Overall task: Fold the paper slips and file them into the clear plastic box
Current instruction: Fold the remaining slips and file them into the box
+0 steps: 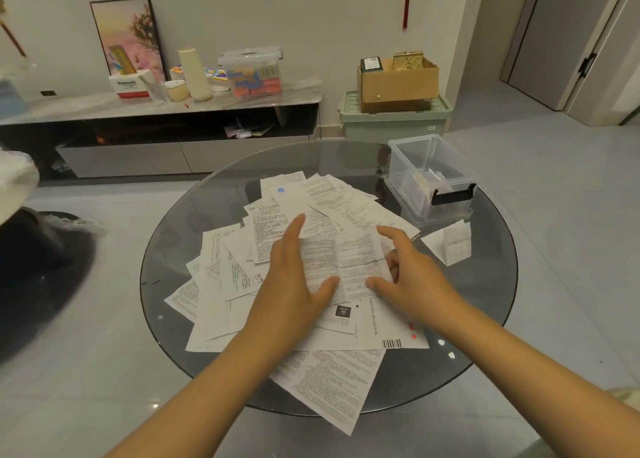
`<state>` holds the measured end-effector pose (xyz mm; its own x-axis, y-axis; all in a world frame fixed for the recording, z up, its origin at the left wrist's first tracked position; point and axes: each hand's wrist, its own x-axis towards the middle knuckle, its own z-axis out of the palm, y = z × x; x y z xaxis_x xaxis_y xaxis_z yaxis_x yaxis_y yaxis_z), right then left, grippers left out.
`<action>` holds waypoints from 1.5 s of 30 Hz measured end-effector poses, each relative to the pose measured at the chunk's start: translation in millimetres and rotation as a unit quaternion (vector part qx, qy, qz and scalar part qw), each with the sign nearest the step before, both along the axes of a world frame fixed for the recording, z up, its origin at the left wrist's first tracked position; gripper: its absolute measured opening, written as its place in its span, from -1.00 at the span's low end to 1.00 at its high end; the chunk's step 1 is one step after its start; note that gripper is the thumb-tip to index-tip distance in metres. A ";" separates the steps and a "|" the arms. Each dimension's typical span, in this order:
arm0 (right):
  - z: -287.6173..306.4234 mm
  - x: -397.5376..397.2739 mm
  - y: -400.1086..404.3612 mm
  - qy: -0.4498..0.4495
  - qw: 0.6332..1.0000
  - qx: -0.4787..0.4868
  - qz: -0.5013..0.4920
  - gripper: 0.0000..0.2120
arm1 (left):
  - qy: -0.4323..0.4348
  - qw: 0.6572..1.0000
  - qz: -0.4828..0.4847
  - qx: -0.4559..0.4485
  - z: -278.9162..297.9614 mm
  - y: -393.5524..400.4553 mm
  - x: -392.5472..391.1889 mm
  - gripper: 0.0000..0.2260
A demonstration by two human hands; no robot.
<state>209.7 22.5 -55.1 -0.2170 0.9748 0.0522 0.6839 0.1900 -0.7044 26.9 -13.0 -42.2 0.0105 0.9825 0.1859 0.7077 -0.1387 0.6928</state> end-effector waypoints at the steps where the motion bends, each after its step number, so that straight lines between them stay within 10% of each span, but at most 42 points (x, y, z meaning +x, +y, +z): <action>1: -1.1 -1.3 0.0 -0.011 1.000 0.008 0.001 -0.29 | 0.048 0.999 -0.004 0.009 -2.5 -0.1 -1.0 -0.21; 6: -2.4 -1.7 -2.7 -0.098 0.993 0.071 0.017 -0.44 | 0.265 0.964 -0.017 0.022 -10.8 3.5 -4.5 -0.42; 15: -5.4 -1.7 -3.6 -0.194 0.976 0.081 0.057 -0.66 | 0.309 0.943 -0.125 0.011 -10.7 3.2 -3.2 -0.55; 32: -4.9 -8.6 -15.8 -0.104 0.975 0.170 0.101 -0.84 | 0.204 0.955 -0.149 0.156 -12.6 7.6 -2.9 -0.65; 45: 5.6 8.6 -7.2 -0.040 0.996 0.068 0.037 -0.89 | 0.114 0.985 -0.125 0.042 -6.6 7.0 -6.7 -0.75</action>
<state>218.3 15.3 -49.5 -0.2963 0.9413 0.1618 0.7182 0.3313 -0.6119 20.3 -6.0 -48.9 0.3014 0.9252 0.2305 0.7802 -0.3782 0.4982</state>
